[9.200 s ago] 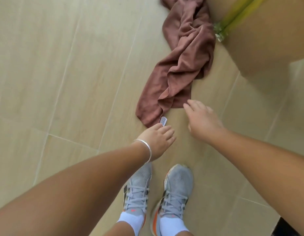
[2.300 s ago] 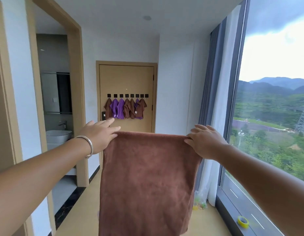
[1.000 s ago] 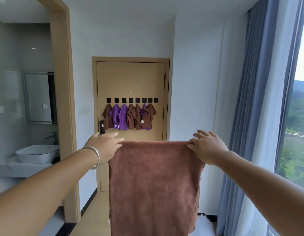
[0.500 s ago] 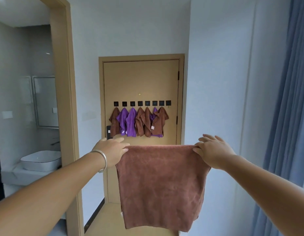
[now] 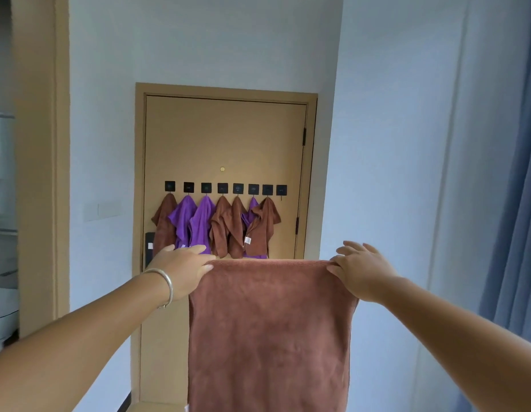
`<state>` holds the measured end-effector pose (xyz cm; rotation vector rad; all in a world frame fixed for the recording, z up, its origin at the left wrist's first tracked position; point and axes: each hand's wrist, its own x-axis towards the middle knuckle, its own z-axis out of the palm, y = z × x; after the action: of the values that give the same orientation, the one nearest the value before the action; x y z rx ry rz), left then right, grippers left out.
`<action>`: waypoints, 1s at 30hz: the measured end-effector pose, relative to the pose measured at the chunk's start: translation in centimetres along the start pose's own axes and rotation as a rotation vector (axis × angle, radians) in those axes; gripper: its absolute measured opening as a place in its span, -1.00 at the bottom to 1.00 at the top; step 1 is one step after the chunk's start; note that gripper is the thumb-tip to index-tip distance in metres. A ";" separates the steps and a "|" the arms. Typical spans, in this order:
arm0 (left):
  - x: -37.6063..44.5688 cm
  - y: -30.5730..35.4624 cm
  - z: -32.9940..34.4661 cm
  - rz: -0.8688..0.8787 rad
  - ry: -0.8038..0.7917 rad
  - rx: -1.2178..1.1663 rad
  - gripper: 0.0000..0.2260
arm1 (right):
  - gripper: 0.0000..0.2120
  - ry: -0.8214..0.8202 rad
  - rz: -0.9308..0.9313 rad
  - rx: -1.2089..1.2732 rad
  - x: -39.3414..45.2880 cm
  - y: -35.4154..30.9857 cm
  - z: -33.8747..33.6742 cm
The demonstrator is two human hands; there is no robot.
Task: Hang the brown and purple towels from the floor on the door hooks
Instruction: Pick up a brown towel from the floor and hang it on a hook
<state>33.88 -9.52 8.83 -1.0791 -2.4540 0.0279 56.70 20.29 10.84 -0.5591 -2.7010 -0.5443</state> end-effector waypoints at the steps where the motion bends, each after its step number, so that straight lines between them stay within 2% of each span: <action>1: 1.9 -1.0 0.7 -0.013 -0.003 -0.010 -0.61 | -0.54 0.008 0.009 0.002 2.0 -0.2 0.4; 7: 10.4 -5.0 4.9 0.007 0.004 -0.001 -0.61 | -0.58 0.010 0.017 -0.016 10.1 -1.2 3.8; 16: 21.9 -7.6 12.0 0.016 -0.046 -0.022 -0.61 | -0.52 0.005 0.022 0.026 21.9 -0.9 10.0; 30: 45.4 -7.3 19.3 0.004 0.058 -0.002 -0.62 | -0.54 0.093 0.030 0.060 45.1 7.5 18.0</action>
<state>-5.86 20.46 11.12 -1.0715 -2.4004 -0.0048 16.47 48.30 14.74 -0.5438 -2.6075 -0.4679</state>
